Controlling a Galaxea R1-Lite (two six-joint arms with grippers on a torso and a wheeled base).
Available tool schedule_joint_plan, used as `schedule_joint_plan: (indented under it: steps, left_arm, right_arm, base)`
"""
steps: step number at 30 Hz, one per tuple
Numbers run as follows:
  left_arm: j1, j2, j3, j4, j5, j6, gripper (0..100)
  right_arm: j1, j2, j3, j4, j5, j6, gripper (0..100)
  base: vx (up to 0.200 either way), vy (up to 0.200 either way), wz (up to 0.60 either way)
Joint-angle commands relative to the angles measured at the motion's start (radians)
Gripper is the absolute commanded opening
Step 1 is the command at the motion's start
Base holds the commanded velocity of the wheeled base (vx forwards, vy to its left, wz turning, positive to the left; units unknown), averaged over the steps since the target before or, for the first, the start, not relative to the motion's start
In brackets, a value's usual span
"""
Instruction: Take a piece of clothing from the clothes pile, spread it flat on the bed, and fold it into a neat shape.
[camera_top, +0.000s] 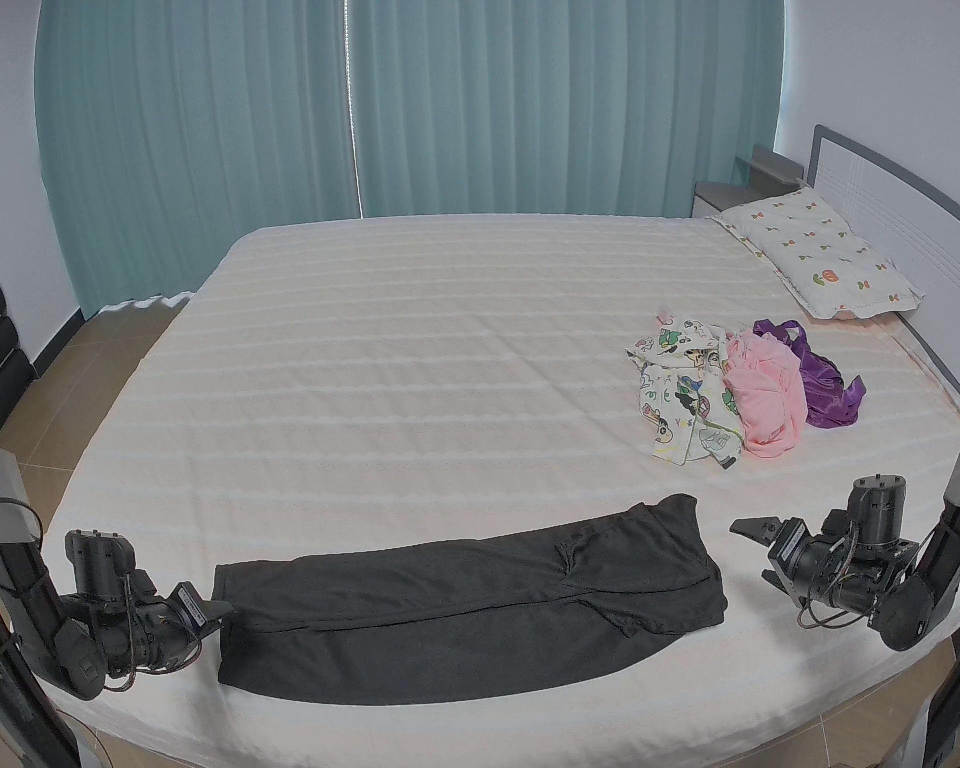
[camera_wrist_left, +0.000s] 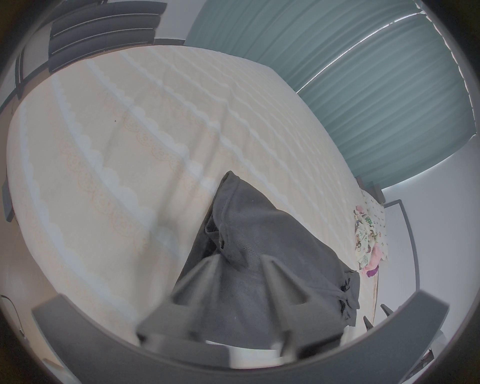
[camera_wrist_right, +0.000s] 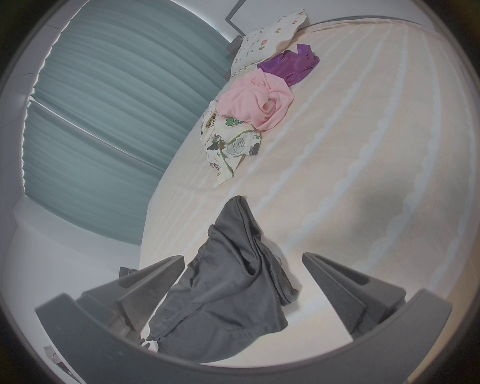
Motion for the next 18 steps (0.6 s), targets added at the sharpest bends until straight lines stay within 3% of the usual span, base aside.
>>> schedule_joint_plan:
  steps: [1,18]
  left_arm:
    - [-0.017,0.063,-0.022,-0.003,0.017,-0.003,0]
    - [0.020,0.041,0.031,-0.007,0.047,0.013,0]
  right_arm:
    - [0.007,0.041,0.050,-0.035,0.000,0.004,100]
    - [0.050,0.020,0.101,-0.043,-0.006,0.003,100]
  base:
    - [0.000,0.000,0.00]
    - [0.000,0.000,0.00]
